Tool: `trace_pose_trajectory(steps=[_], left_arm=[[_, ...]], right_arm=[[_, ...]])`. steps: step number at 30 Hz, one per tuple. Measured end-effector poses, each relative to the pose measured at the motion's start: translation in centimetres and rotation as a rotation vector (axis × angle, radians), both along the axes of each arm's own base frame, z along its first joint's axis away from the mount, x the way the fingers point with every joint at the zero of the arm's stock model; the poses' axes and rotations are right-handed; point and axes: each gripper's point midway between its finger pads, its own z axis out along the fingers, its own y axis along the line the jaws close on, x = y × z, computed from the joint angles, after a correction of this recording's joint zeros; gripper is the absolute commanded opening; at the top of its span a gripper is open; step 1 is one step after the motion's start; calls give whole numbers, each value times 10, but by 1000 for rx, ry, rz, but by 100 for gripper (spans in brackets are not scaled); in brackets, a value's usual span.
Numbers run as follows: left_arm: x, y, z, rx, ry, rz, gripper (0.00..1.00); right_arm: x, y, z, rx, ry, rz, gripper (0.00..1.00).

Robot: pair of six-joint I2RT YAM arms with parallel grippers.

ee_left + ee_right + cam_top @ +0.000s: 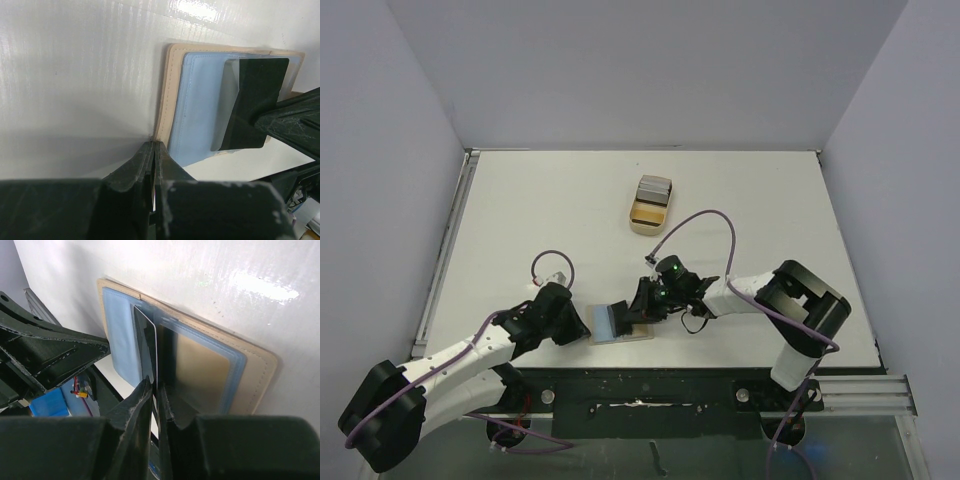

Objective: Put the credit cards into the card holder
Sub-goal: Insert the credit card into the card holder.

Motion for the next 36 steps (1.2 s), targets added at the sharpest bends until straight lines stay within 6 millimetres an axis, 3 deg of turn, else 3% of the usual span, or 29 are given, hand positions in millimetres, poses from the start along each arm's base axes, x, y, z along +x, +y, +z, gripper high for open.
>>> trace_pose_trajectory(steps=[11,16,29,36], left_arm=[[0,0,0,-2,-1,-1,0],[0,-1,0,-4,0,-2,0],[-1,-4,1,-20,2,-11,0],[-2,-7,1,-37,2,-19,0]], right_arm=[[-2,4,-1,17,7,8,12],[-4,5,-2,6,10,4,28],[5,-6,3,-131,-50,-7,38],[4,-5,5,-165,-79,16,38]])
